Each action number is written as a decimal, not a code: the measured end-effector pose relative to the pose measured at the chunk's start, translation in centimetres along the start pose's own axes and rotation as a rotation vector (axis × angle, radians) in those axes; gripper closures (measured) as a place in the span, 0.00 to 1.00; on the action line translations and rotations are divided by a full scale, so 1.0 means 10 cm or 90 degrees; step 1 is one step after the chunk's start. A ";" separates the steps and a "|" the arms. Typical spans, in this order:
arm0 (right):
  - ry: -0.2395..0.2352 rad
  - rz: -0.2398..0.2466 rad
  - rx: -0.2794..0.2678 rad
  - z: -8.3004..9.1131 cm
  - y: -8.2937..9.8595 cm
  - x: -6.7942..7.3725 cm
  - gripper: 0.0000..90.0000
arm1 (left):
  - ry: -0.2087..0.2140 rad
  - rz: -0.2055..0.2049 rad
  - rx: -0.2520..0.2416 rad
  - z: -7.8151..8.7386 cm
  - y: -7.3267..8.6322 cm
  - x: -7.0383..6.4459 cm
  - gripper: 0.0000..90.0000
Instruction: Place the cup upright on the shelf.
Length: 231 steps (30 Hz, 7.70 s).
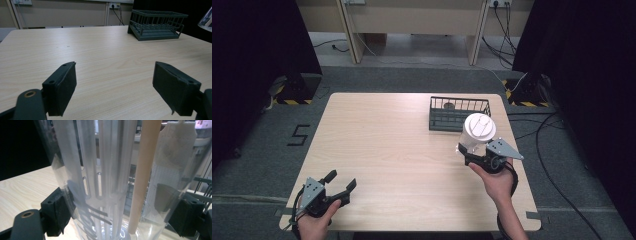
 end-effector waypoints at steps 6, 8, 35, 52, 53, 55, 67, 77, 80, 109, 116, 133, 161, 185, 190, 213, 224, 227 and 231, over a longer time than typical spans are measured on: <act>0.006 0.002 -0.002 -0.03 -0.05 -0.03 0.20 | 0.000 0.000 0.001 0.00 0.00 0.00 0.21; 0.005 0.002 -0.002 -0.05 -0.09 -0.04 0.21 | -0.002 -0.001 -0.001 0.01 0.00 0.00 0.21; 0.022 0.002 -0.002 -0.22 -0.39 -0.14 0.21 | 0.000 0.011 0.002 0.00 0.01 0.02 0.22; 0.048 -0.023 -0.009 -0.33 -0.49 -0.32 0.21 | 0.000 0.012 0.008 0.00 0.02 0.01 0.22; 0.052 -0.022 -0.006 -0.34 -0.50 -0.33 0.21 | 0.000 0.014 0.008 0.00 0.02 0.01 0.22; 0.054 -0.025 -0.005 -0.36 -0.51 -0.33 0.21 | 0.001 0.013 0.008 0.00 0.02 0.01 0.22; 0.068 -0.033 -0.014 -0.41 -0.65 -0.43 0.21 | 0.004 0.013 0.012 0.00 0.03 0.00 0.22; 0.078 -0.036 -0.018 -0.45 -0.76 -0.50 0.21 | 0.003 0.016 0.004 0.01 0.02 0.02 0.22; 0.081 -0.037 -0.018 -0.47 -0.79 -0.52 0.21 | 0.003 0.016 0.003 0.01 0.02 0.02 0.22; 0.102 -0.050 0.008 -0.79 -0.98 -0.72 0.21 | 0.014 0.005 0.003 -0.03 0.01 -0.01 0.22; 0.106 -0.052 0.026 -0.91 -0.99 -0.78 0.21 | 0.013 0.007 0.004 -0.04 0.01 0.00 0.22; 0.109 -0.061 0.055 -1.09 -1.07 -0.91 0.21 | 0.014 0.009 0.002 -0.04 0.00 -0.01 0.22; 0.108 -0.087 0.132 -1.53 -0.77 -0.96 0.21 | 0.019 0.012 0.000 -0.04 0.00 -0.01 0.22; 0.102 -0.098 0.187 -1.72 -0.59 -0.89 0.20 | 0.020 0.014 0.001 -0.04 0.01 0.00 0.22; 0.107 -0.094 0.182 -1.73 -0.59 -0.88 0.20 | 0.020 0.015 0.002 -0.04 0.01 0.00 0.22; 0.116 -0.116 0.132 -1.59 -0.51 -0.79 0.17 | 0.023 0.020 -0.001 -0.04 0.01 0.00 0.22; 0.099 -0.102 0.114 -1.39 -0.54 -0.73 0.17 | 0.010 0.024 -0.002 -0.03 0.01 0.02 0.21; 0.092 -0.095 0.112 -1.31 -0.54 -0.70 0.16 | 0.009 0.021 0.000 -0.04 0.02 0.02 0.21; 0.096 -0.092 0.105 -1.26 -0.54 -0.68 0.16 | 0.007 0.018 -0.001 -0.03 0.02 0.01 0.21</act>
Point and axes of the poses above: each handheld gripper's, and its own axes: z roughly backward along the jaws, y roughly out of its underside, x roughly to its left, the point moved 3 cm from there along -z, roughly forward along the jaws, and after that the axes turned 13 degrees about x, right-handed, at the moved point
